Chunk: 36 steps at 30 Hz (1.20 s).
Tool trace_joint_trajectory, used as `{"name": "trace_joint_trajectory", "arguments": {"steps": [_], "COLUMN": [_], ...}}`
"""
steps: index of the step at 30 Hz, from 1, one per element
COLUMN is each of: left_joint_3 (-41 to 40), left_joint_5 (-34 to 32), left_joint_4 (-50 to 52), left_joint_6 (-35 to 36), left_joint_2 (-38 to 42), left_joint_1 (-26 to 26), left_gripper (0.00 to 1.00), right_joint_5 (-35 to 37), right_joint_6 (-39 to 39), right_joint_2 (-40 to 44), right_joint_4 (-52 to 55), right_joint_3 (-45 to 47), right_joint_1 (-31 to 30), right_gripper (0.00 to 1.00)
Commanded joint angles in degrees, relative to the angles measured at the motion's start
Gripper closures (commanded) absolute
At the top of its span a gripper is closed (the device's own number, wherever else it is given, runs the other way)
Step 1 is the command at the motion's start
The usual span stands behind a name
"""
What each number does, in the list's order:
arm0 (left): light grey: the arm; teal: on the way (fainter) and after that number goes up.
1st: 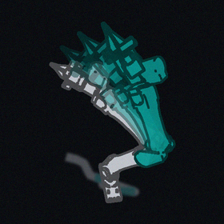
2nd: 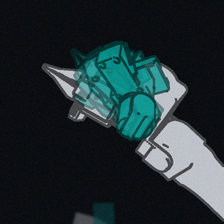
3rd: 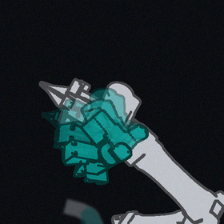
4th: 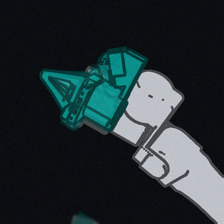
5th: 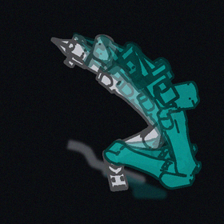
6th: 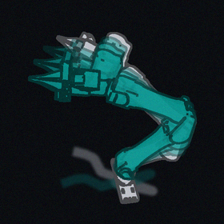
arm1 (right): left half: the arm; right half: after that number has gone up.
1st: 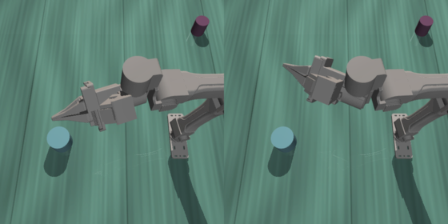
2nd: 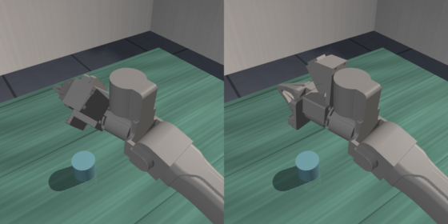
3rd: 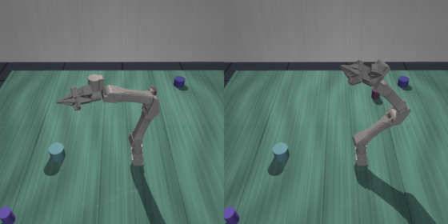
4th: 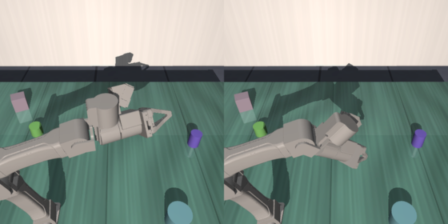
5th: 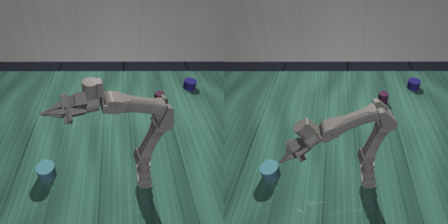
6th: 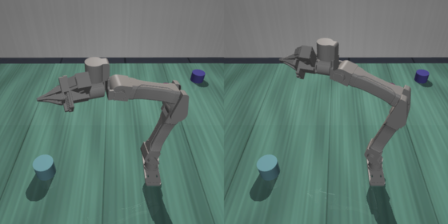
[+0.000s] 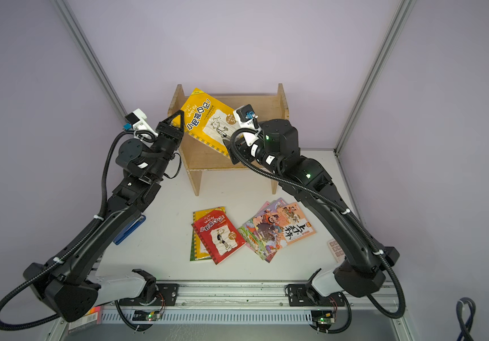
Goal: Stacking books/files
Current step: Place the book at the bookshelf.
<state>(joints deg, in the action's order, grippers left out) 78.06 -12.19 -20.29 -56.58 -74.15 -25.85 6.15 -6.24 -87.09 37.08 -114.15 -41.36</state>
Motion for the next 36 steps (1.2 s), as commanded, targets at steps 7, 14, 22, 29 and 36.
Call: {"name": "trace_joint_trajectory", "arguments": {"steps": [7,14,22,29,36], "left_joint_3": [5.3,5.2,6.0,5.7,5.6], "left_joint_5": [-13.8,-18.9,-20.7,-20.9,-20.0], "left_joint_4": [-4.9,-2.9,-1.2,2.9,6.5], "left_joint_6": [5.7,7.6,7.9,6.7,4.4], "left_joint_2": [-5.3,-8.1,-10.3,-9.6,-9.9], "left_joint_1": [-1.9,-2.3,-2.3,-1.2,0.8], "left_gripper": [1.0,1.0,1.0,1.0,1.0], "right_joint_5": [1.3,1.8,0.2,-1.7,1.6], "right_joint_6": [-9.0,-10.6,-9.1,-8.7,-10.4], "right_joint_2": [-12.9,-21.8,-25.9,-26.0,-27.4], "right_joint_4": [11.2,16.1,16.9,15.3,14.7], "right_joint_3": [-16.7,-27.2,-32.2,-32.2,-33.1], "right_joint_1": [0.1,0.7,2.8,4.9,5.4], "right_gripper": [0.04,0.03,0.03,0.02,0.02]}}
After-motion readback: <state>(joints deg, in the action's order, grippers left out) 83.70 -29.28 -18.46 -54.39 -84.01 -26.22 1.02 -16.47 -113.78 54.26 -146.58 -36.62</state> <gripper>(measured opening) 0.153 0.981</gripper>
